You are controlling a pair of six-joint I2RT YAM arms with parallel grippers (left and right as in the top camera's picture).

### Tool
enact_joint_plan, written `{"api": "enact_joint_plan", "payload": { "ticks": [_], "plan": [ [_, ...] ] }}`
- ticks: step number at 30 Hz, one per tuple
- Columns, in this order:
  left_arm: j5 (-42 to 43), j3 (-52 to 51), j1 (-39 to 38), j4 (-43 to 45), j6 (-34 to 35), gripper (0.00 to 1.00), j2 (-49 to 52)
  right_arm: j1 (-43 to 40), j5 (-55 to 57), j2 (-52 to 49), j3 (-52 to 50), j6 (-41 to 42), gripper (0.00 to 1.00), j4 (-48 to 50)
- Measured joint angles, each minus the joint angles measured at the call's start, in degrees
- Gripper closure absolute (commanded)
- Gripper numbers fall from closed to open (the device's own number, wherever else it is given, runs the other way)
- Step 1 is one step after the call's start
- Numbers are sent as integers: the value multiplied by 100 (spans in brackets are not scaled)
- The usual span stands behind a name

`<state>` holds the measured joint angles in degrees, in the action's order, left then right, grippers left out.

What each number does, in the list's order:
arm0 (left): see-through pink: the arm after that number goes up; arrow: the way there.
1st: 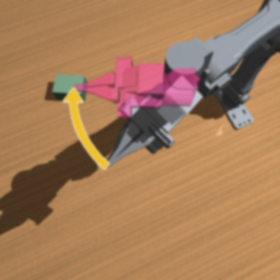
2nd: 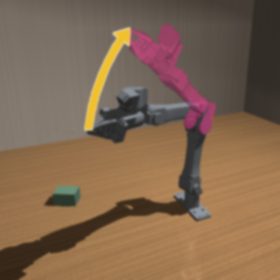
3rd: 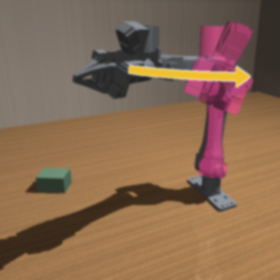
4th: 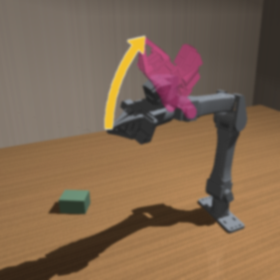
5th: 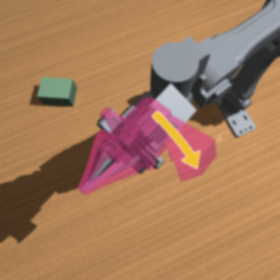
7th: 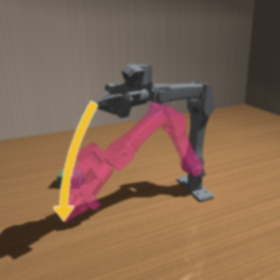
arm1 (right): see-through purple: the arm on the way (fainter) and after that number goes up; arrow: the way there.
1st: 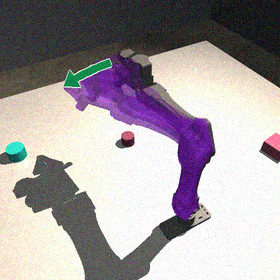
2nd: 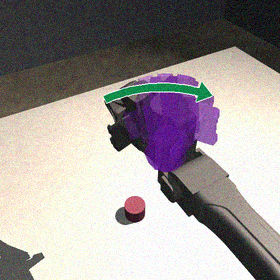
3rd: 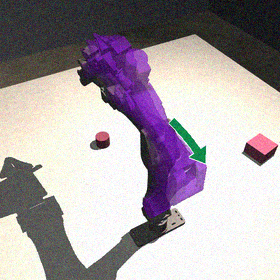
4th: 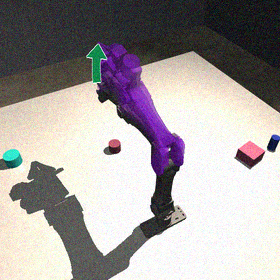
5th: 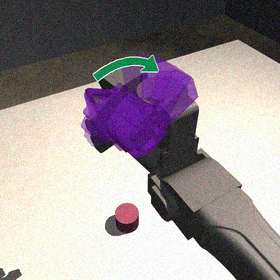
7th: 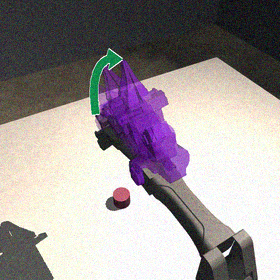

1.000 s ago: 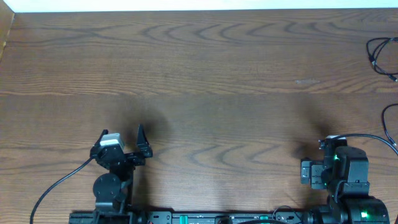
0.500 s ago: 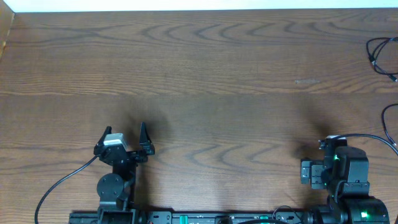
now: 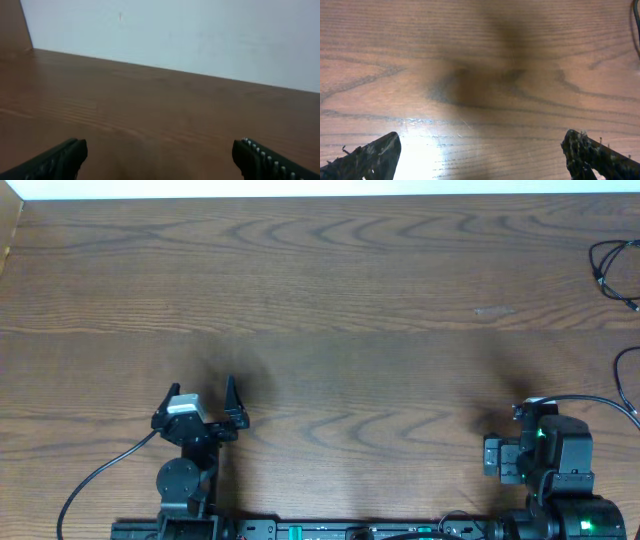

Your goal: Untangle cables

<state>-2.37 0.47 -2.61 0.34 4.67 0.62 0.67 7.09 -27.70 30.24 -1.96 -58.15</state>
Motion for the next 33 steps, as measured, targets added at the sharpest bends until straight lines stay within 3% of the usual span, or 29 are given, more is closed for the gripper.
{"api": "enact_joint_plan", "payload": {
  "ticks": [14, 33],
  "plan": [
    [15, 42, 70, -140, -111, 2, -4, 0, -2, 0, 0, 2, 1, 7],
    [109, 48, 70, -160, -756, 2, -4, 0, -2, 0, 0, 2, 1, 7]
  ]
}}
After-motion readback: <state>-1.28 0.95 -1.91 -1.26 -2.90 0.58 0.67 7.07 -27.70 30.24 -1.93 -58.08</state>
